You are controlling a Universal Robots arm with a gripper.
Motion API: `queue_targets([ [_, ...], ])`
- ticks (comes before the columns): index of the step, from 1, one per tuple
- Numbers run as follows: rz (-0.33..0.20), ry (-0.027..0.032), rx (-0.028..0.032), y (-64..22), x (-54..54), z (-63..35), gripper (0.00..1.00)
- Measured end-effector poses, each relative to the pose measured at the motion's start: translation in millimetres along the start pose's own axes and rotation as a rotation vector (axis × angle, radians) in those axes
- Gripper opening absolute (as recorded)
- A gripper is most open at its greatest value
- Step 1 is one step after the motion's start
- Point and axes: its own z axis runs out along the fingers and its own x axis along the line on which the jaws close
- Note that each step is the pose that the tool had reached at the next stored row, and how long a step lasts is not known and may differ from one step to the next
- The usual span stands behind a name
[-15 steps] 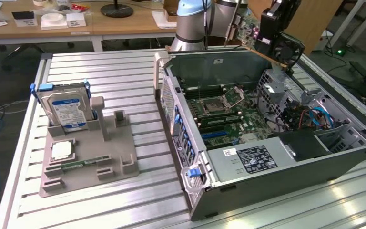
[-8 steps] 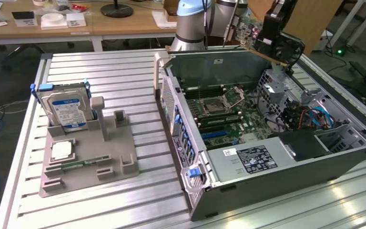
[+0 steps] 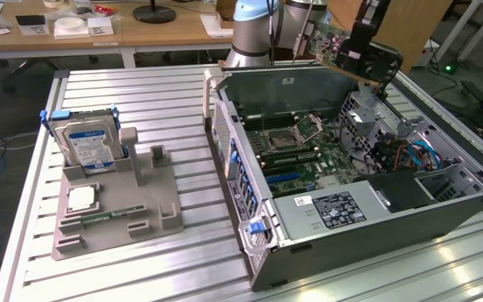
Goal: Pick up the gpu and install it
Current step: 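Insert the gpu into the slot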
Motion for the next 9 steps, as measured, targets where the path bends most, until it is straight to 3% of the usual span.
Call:
queue_targets([
  [9, -0.119, -0.0038, -0.0035, 0.0, 0.0, 0.0, 0.28],
])
